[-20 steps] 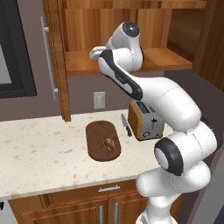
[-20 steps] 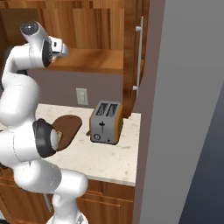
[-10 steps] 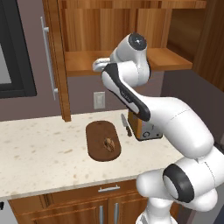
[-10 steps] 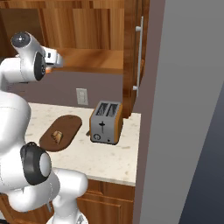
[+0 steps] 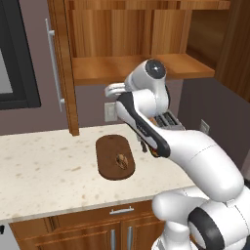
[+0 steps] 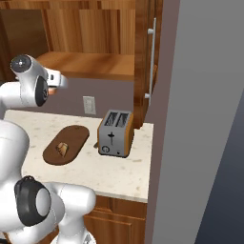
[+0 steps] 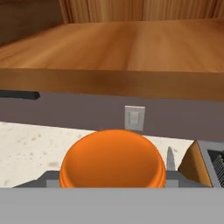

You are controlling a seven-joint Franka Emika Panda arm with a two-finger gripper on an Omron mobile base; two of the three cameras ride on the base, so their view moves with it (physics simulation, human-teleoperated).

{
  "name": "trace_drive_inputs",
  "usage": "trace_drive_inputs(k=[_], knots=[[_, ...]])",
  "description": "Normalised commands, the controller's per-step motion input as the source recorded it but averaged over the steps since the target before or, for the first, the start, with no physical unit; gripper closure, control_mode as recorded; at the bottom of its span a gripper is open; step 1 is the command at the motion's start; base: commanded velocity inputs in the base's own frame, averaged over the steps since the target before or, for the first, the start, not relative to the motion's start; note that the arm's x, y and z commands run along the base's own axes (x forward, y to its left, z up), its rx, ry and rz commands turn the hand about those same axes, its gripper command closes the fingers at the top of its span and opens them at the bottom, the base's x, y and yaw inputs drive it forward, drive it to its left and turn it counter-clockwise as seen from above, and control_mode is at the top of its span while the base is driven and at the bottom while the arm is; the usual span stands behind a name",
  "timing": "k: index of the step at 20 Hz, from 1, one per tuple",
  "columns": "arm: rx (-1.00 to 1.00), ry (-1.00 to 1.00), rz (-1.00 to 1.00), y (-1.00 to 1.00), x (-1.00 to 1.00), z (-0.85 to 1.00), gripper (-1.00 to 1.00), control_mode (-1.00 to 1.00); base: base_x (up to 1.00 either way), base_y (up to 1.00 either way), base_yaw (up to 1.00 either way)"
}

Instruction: Pick the bread, place it on the cutting board, pick the jam, place it on the counter, and close the cabinet.

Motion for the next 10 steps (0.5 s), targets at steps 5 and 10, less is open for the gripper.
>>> trace_drive_inputs(k=[5,10], knots=[[0.0,0.0,0.0,0.0,-0.04,-0.49,1.0,-1.0,0.0,0.0,0.0],[0.0,0.0,0.0,0.05,0.0,-0.51,1.0,-1.0,0.0,0.0,0.0]])
